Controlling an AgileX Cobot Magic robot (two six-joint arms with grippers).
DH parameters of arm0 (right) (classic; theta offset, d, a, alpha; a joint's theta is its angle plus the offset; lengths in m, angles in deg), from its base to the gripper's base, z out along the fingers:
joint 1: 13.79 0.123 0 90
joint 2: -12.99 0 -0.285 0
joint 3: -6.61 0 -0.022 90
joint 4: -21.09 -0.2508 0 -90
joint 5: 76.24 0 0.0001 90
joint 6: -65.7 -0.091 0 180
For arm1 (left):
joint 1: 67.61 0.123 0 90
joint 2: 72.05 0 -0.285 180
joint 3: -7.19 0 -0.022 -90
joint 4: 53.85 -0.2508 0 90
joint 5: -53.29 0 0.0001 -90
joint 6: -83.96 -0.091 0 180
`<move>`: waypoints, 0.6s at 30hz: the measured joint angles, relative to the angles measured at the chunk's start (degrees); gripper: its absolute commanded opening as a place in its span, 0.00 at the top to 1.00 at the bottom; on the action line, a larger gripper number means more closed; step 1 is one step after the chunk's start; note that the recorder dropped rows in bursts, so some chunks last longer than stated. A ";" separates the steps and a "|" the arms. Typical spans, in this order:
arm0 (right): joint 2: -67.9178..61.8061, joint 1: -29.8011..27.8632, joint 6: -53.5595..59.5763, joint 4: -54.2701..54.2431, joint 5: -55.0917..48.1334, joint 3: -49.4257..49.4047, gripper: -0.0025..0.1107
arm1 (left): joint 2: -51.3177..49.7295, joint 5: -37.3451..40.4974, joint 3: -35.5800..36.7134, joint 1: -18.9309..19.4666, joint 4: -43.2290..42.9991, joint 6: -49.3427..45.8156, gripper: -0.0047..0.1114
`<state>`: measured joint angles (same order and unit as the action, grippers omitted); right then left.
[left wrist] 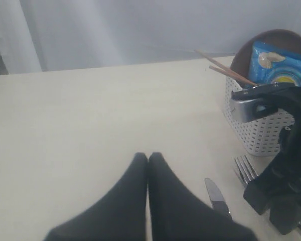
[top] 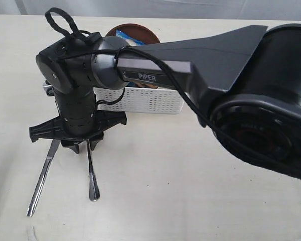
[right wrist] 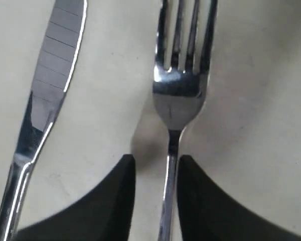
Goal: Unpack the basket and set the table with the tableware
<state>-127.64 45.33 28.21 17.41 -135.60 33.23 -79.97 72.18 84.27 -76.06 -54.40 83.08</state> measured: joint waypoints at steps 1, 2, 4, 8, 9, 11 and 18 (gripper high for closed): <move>-0.33 0.00 0.00 0.00 0.00 0.00 0.89 | 0.00 0.00 0.00 0.00 0.00 0.00 0.96; -0.67 0.00 0.00 -0.09 0.00 0.00 0.91 | 0.00 0.00 0.00 0.00 0.00 0.00 0.96; -0.71 0.00 0.00 -0.09 0.00 0.00 0.93 | 0.00 0.00 0.00 0.00 0.00 0.00 0.96; -0.71 0.00 0.00 -0.09 0.00 0.00 0.93 | 0.00 0.00 0.00 0.00 0.00 0.00 0.96; -0.71 0.00 0.00 -0.09 0.00 0.00 0.93 | 0.00 0.00 0.00 0.00 0.00 0.00 0.96; -0.71 0.00 0.00 -0.60 0.00 0.00 0.93 | 0.00 0.00 0.00 0.00 0.00 0.00 0.96; -0.07 0.04 -1.83 -5.90 0.22 0.00 0.98 | 0.00 0.00 0.00 0.00 0.00 0.00 0.96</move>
<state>-127.71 45.37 26.39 11.51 -135.38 33.23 -79.97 72.18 84.27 -76.06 -54.40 83.08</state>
